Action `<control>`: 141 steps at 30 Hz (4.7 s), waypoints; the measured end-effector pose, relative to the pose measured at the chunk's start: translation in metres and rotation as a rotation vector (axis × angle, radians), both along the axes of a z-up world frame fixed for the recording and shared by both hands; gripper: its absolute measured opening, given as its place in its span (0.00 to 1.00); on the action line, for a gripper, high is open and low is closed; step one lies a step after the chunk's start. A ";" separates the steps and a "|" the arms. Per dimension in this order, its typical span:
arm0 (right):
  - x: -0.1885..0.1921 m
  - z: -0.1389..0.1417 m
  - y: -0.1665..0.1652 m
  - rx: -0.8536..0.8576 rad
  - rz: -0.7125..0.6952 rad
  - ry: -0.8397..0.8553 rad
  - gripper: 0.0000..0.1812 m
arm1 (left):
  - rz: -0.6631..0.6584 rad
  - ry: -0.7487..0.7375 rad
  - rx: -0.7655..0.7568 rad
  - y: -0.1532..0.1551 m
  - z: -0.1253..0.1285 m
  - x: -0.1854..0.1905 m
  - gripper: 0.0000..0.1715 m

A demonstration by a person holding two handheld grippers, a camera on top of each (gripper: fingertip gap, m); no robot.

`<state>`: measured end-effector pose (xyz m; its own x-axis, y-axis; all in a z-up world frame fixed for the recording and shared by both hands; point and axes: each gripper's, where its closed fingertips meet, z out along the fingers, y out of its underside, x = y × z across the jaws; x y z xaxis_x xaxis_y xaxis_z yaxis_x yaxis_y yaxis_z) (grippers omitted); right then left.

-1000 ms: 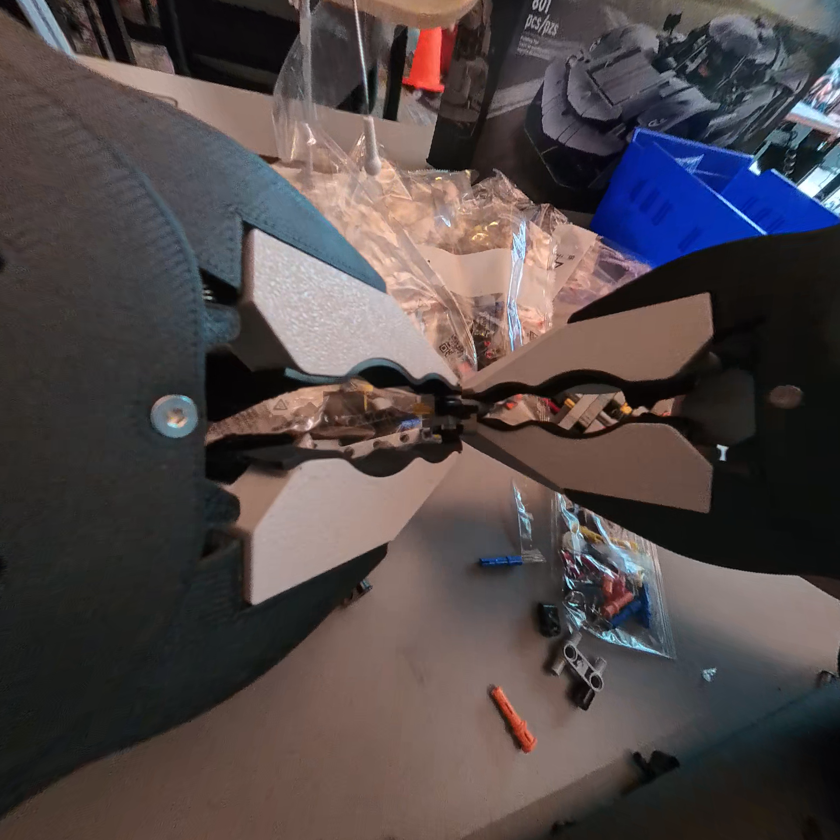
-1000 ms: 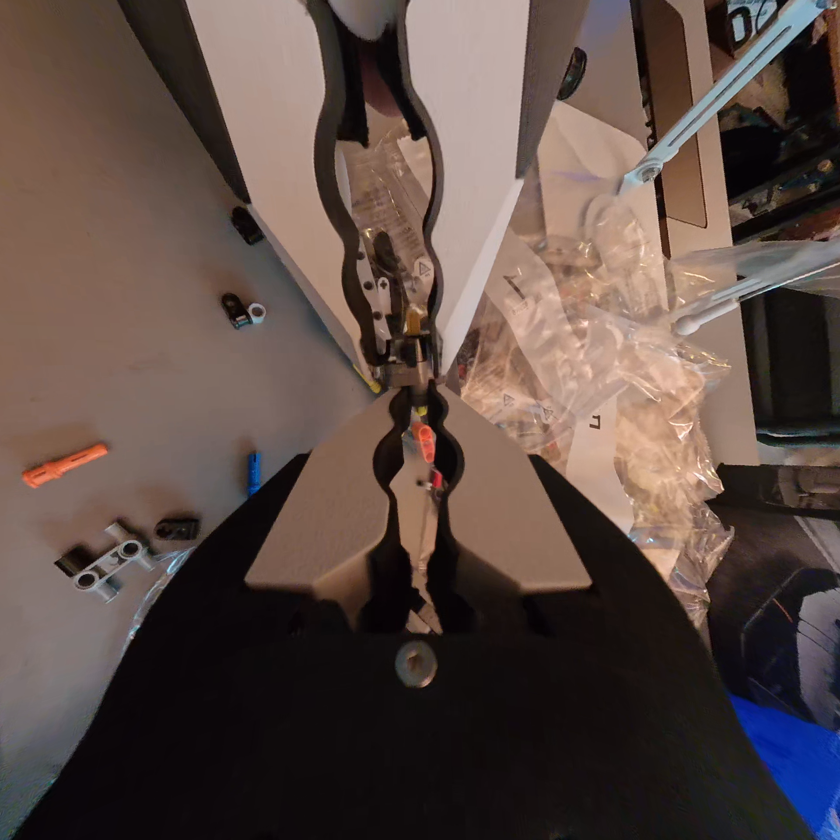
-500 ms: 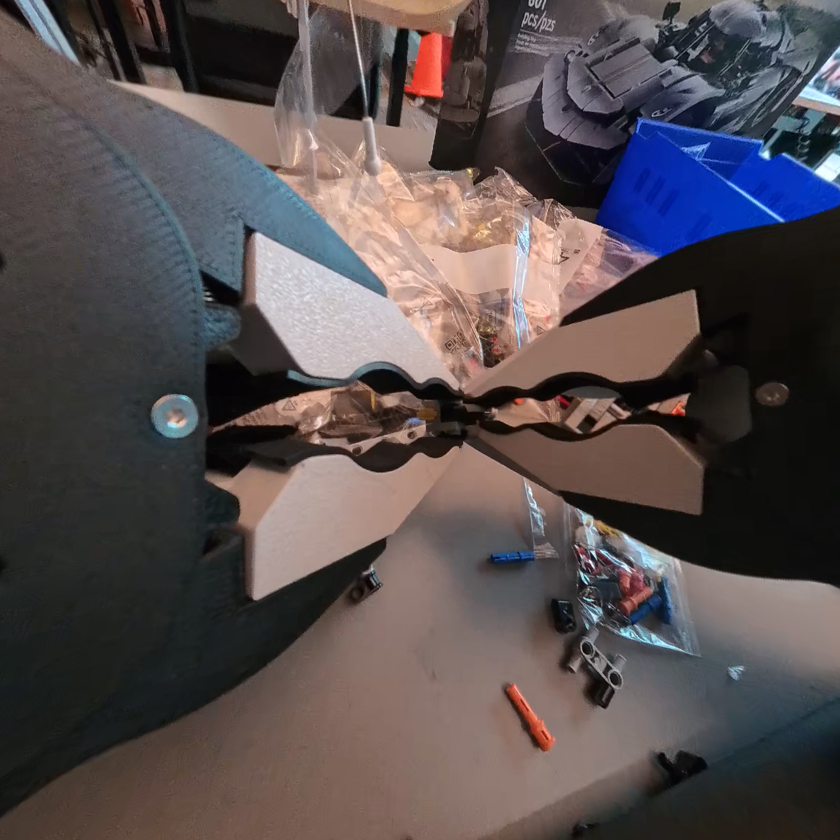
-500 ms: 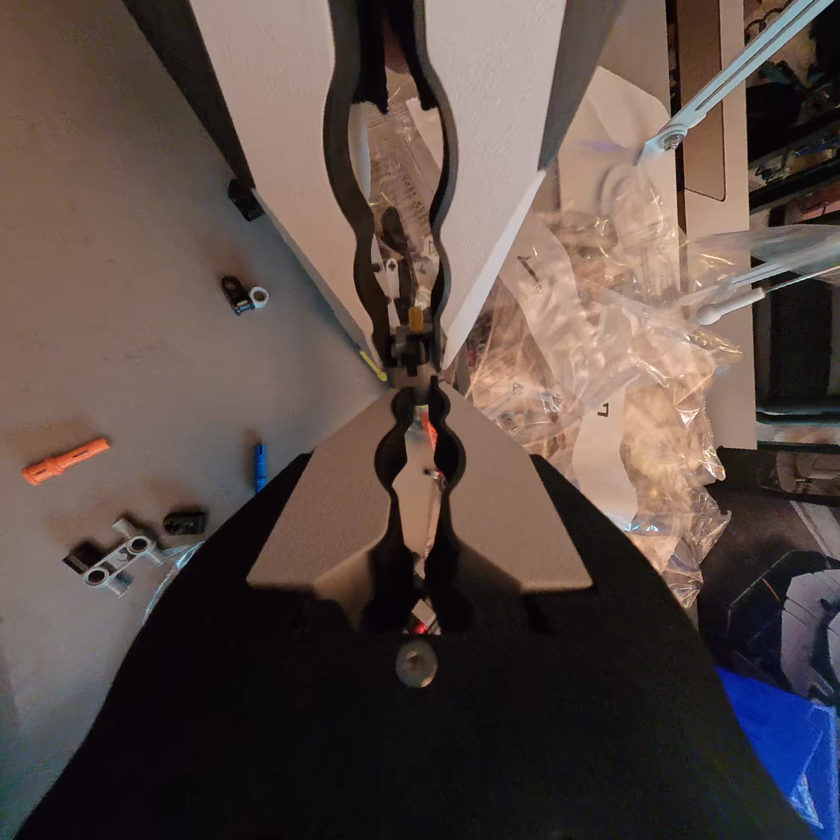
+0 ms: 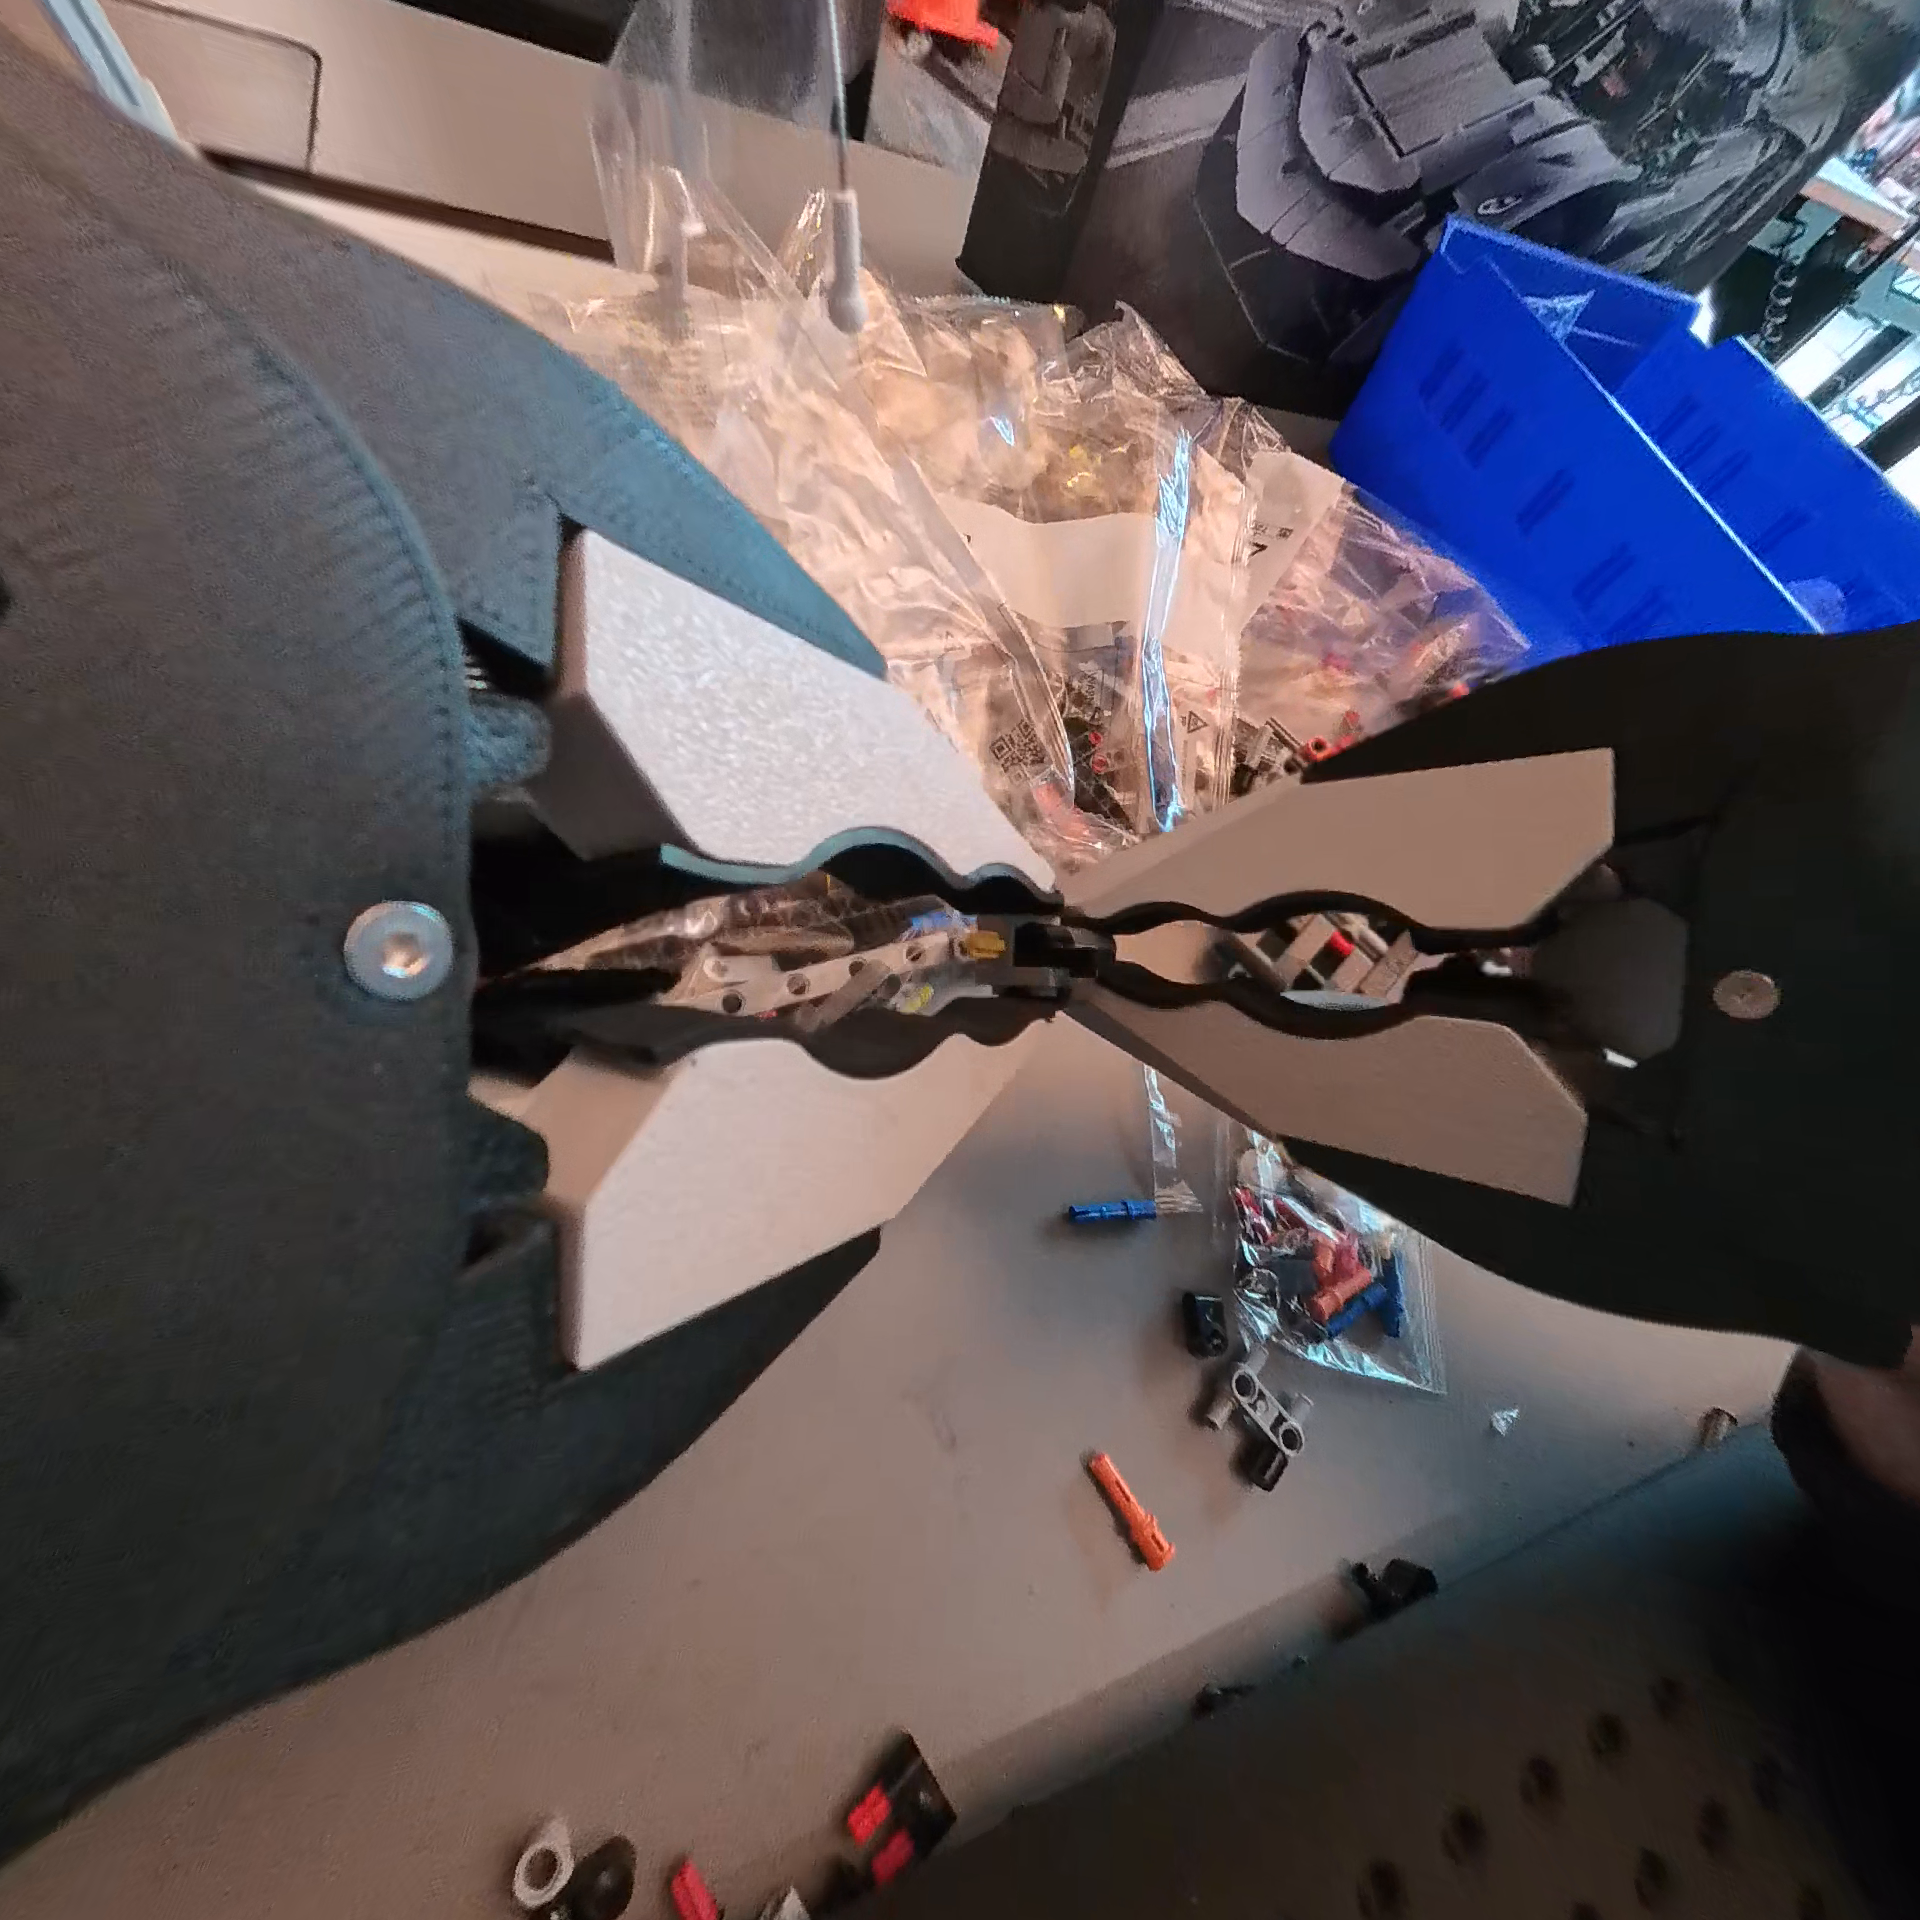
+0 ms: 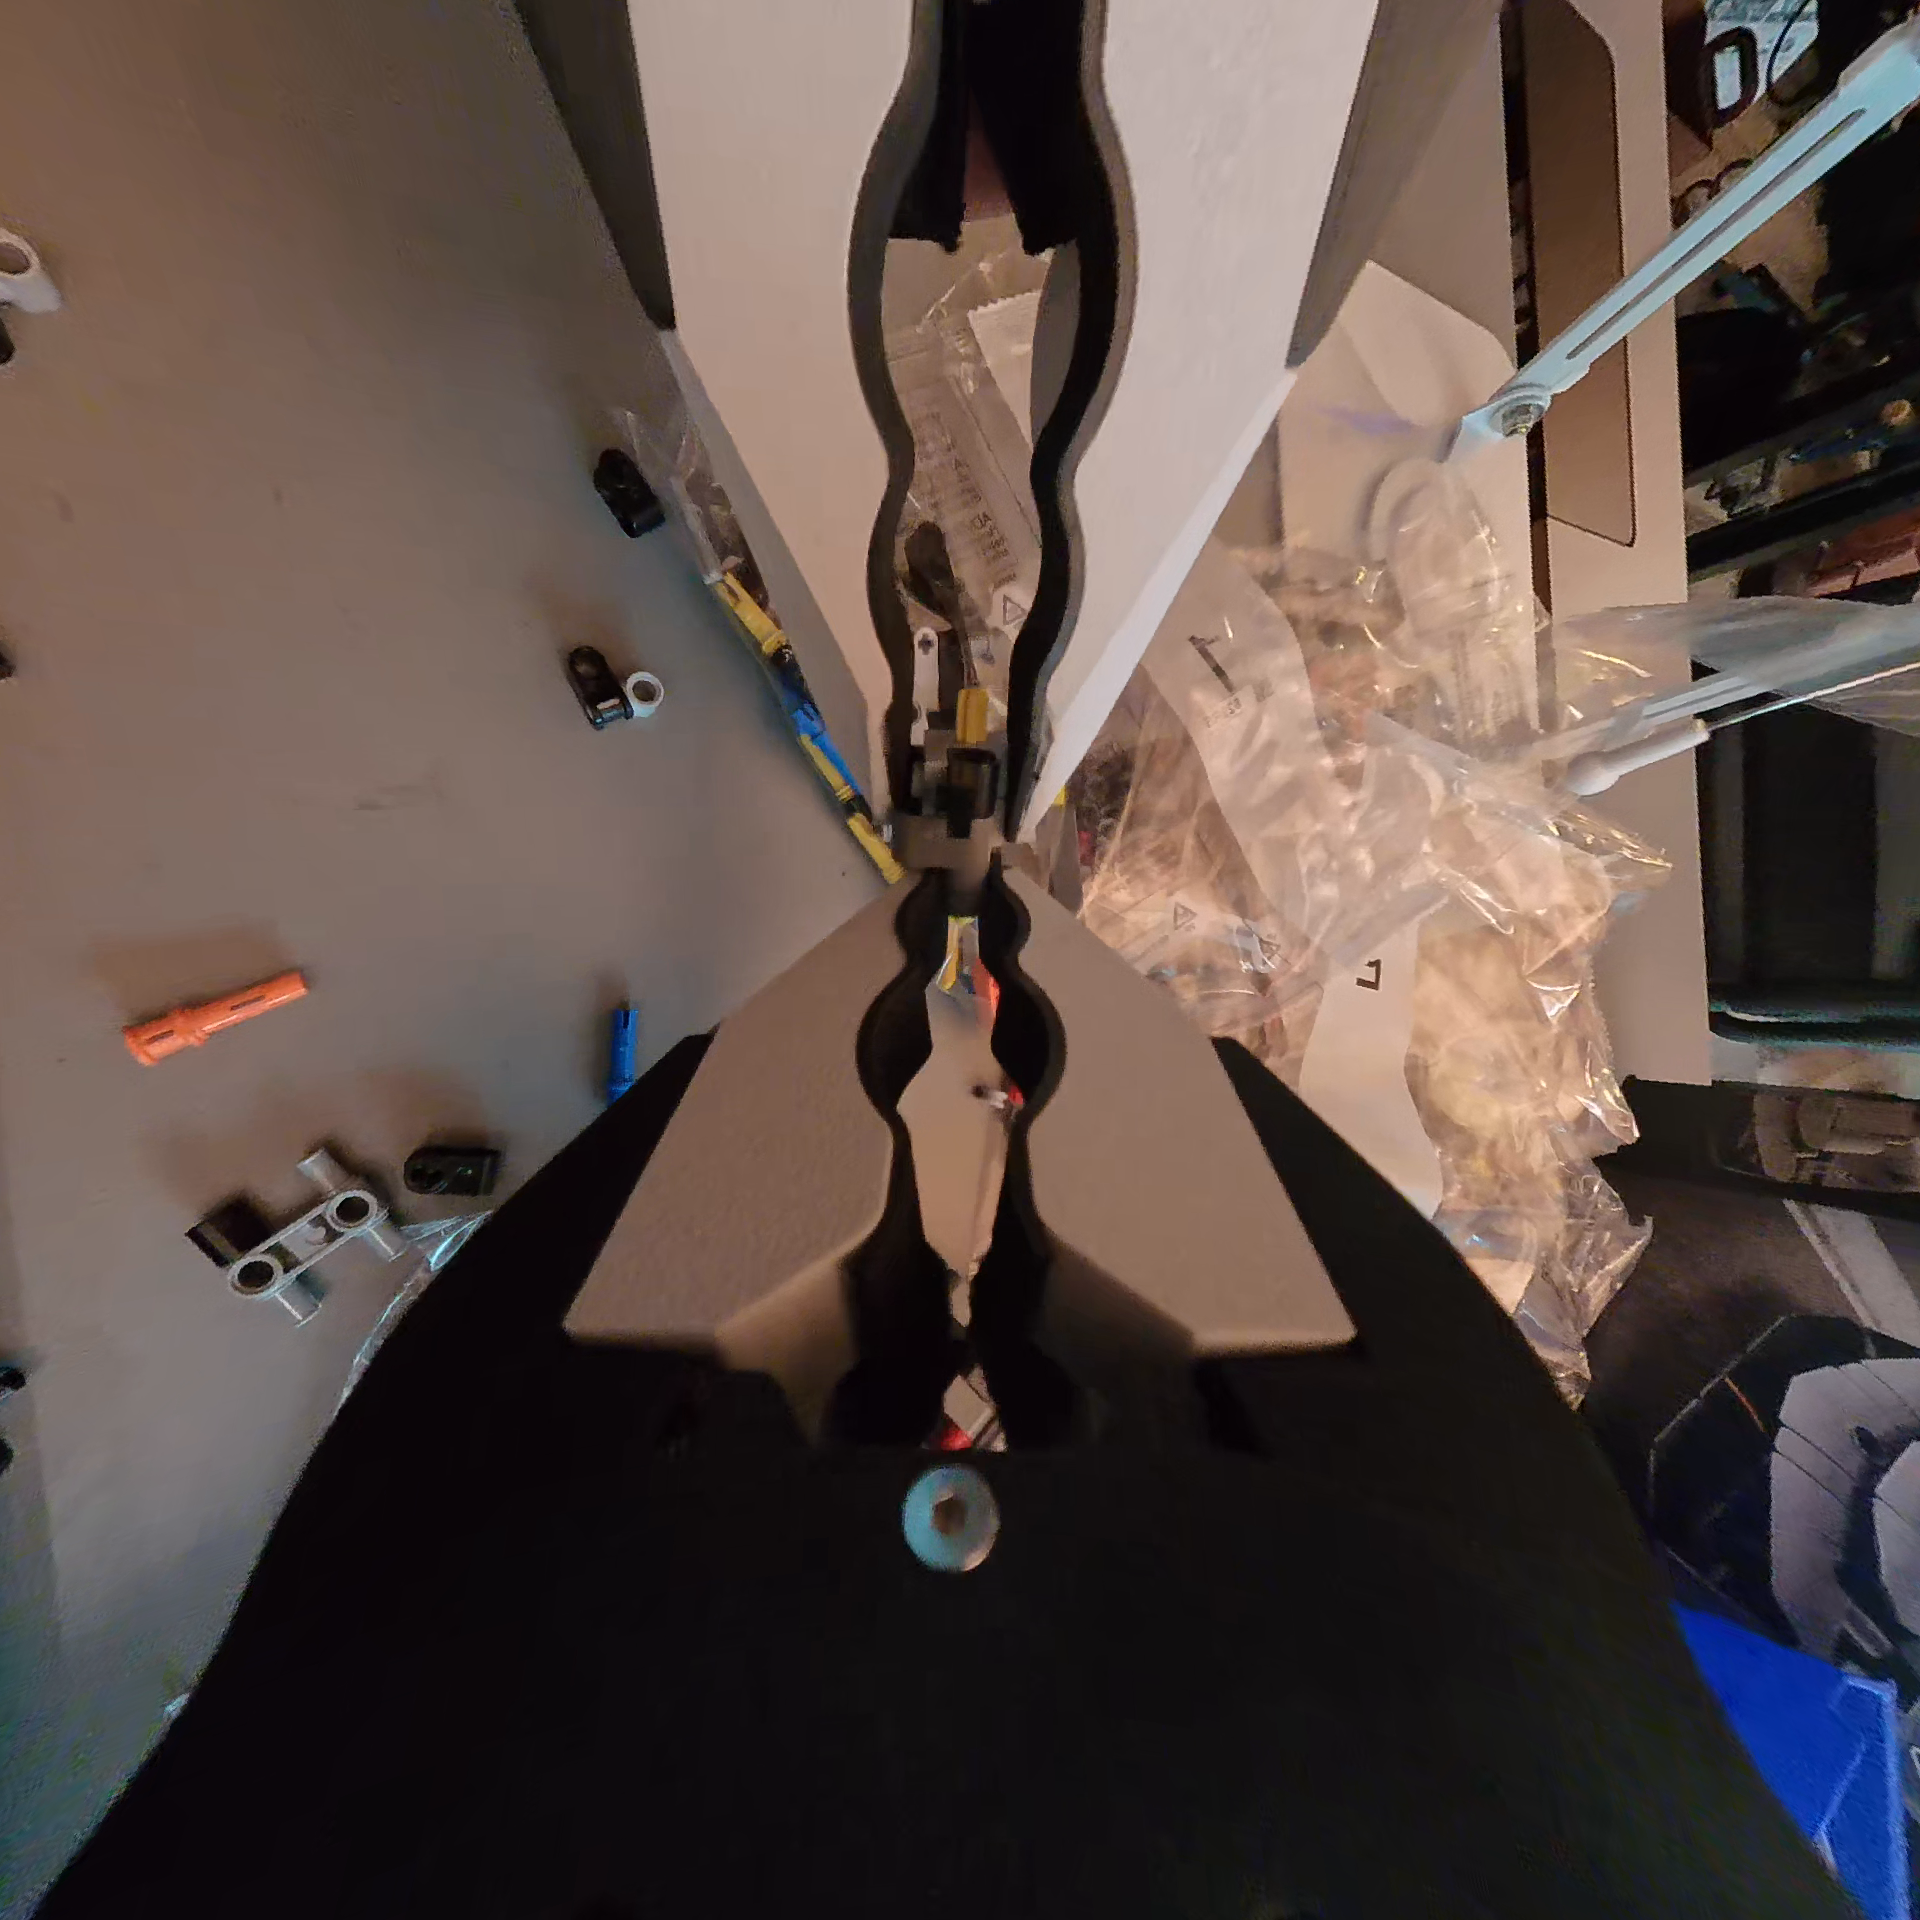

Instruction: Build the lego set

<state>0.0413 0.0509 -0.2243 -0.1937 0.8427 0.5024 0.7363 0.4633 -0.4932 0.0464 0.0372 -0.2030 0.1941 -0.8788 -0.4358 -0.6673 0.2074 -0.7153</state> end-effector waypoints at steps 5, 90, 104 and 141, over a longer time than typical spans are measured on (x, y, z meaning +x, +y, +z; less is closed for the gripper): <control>-0.001 0.006 -0.004 -0.041 0.016 0.041 0.02 | -0.017 -0.060 -0.035 -0.003 0.006 -0.001 0.08; -0.003 0.005 -0.011 -0.079 -0.006 0.064 0.02 | -0.030 0.067 -0.016 -0.005 -0.008 -0.007 0.08; -0.002 -0.006 -0.004 -0.058 -0.092 -0.009 0.02 | 0.013 0.181 0.063 0.003 -0.019 -0.006 0.08; 0.005 0.024 -0.026 -0.273 0.082 0.176 0.01 | -0.090 -0.072 -0.102 -0.016 0.009 -0.008 0.08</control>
<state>0.0465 0.0248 -0.1999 -0.1965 0.9361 0.2916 0.5947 0.3502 -0.7236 0.0384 0.0209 -0.1939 0.1398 -0.9330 -0.3315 -0.5954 0.1883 -0.7811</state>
